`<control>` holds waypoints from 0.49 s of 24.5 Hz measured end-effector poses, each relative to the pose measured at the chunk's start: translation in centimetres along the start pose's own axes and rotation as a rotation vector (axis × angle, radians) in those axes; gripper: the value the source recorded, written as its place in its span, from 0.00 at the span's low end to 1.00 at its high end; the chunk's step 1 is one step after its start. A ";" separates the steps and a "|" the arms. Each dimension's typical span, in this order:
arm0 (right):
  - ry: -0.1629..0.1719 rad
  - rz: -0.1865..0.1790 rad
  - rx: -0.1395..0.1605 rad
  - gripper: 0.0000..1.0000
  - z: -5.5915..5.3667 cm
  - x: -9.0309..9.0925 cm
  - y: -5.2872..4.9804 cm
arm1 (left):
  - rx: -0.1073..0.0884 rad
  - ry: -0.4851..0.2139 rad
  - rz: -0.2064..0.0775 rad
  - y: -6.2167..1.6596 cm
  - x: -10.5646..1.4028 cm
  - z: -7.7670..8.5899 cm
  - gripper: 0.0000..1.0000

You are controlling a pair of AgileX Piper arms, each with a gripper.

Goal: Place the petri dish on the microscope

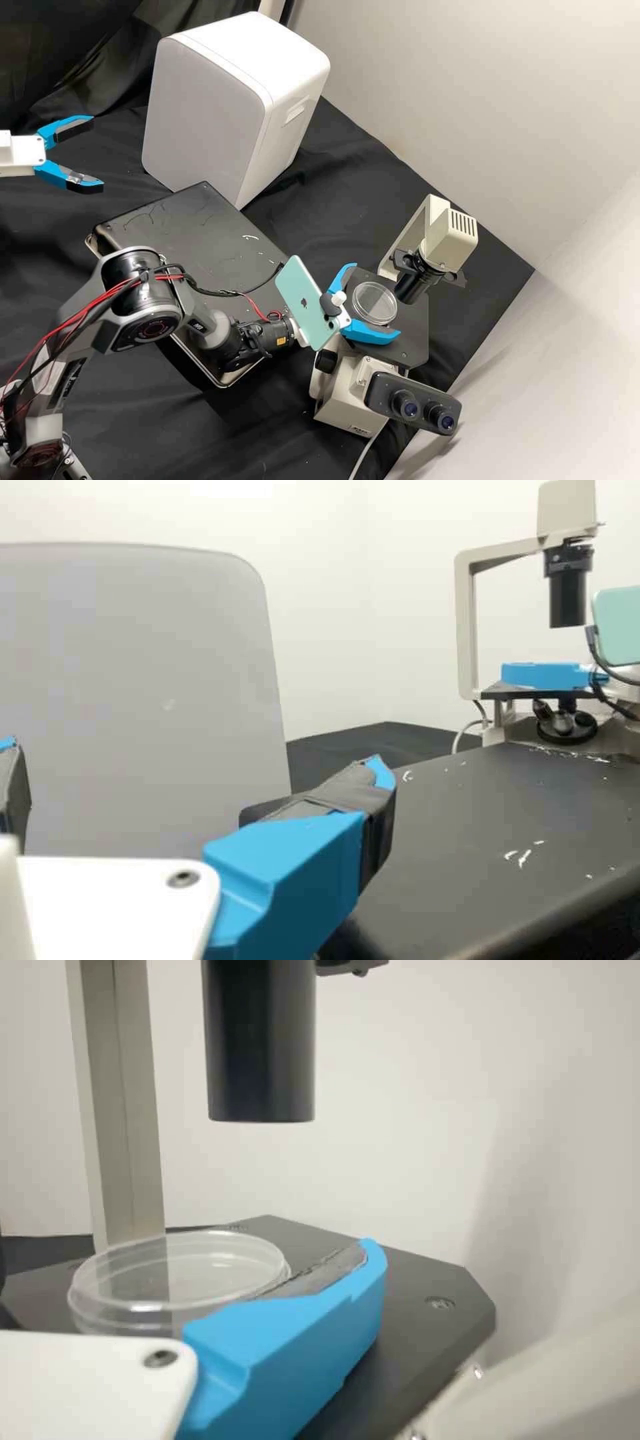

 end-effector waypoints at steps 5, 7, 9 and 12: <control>0.004 0.007 0.002 1.00 -0.3 -1.5 0.3 | 0.034 0.030 0.034 0.71 -0.5 0.2 1.00; -0.001 0.020 0.009 1.00 -0.3 -2.2 0.5 | 0.024 0.042 0.059 1.10 -0.7 0.0 1.00; 0.009 0.045 0.014 1.00 -0.3 -2.9 0.7 | 0.018 0.059 0.075 1.28 -0.6 -0.4 1.00; 0.041 0.100 0.077 1.00 -0.1 -3.8 1.2 | -0.037 0.071 0.087 1.39 -0.4 -1.0 1.00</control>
